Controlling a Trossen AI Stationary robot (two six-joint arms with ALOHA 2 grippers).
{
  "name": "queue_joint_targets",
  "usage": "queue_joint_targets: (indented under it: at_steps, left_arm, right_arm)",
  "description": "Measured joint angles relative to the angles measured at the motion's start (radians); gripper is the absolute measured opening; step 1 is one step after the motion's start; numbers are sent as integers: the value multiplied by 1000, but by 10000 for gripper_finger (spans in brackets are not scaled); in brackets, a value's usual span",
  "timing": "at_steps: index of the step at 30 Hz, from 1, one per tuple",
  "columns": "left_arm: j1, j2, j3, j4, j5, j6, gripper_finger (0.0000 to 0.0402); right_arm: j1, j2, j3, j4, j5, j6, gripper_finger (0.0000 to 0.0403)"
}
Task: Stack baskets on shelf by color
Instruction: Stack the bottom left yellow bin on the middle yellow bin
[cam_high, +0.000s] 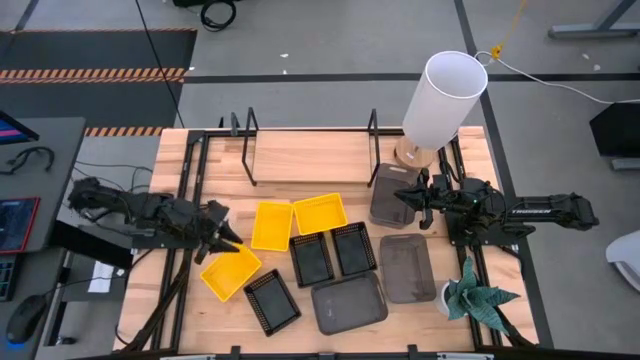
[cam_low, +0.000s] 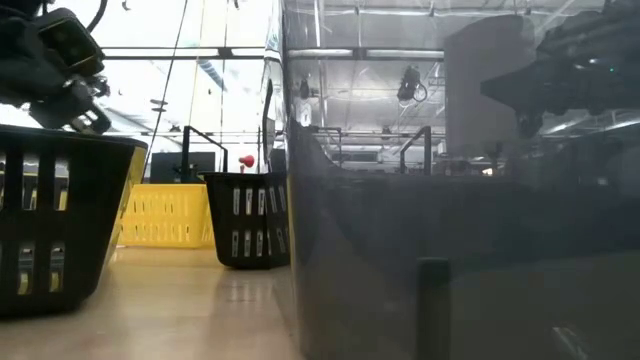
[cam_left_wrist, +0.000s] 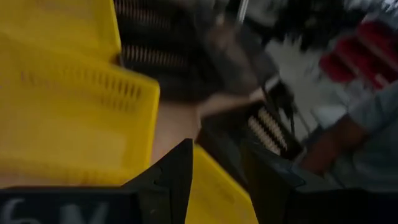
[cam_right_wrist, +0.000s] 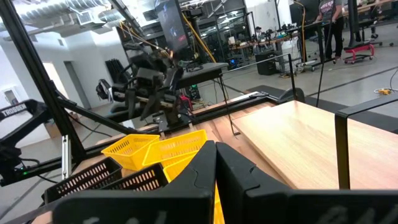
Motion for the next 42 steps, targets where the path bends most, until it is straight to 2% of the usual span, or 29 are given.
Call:
queue_joint_targets:
  at_steps: [4, 14, 23, 26, 31, 36, 42]
  left_arm:
    - [-85, 94, 80, -114, -10, -51, 142]
    - [-294, 390, 282, -152, -34, -211, 142]
    - [-521, 671, 489, -422, -39, -420, 142]
    - [-569, 755, 539, -484, -59, -408, 142]
    - [-623, 852, 545, -445, -46, -367, 142]
    - [-633, 908, 545, -443, -20, -314, 142]
    - [-663, 940, 545, -437, -56, -206, 151]
  right_arm:
    - [0, 0, 0, 0, 0, 0, 14]
    - [0, 0, 0, 0, 0, 0, 14]
    - [0, 0, 0, 0, 0, 0, 14]
    - [0, 0, 0, 0, 0, 0, 14]
    - [0, 0, 0, 0, 0, 0, 14]
    - [0, 0, 0, 0, 0, 0, 14]
    - [0, 0, 0, 0, 0, 0, 14]
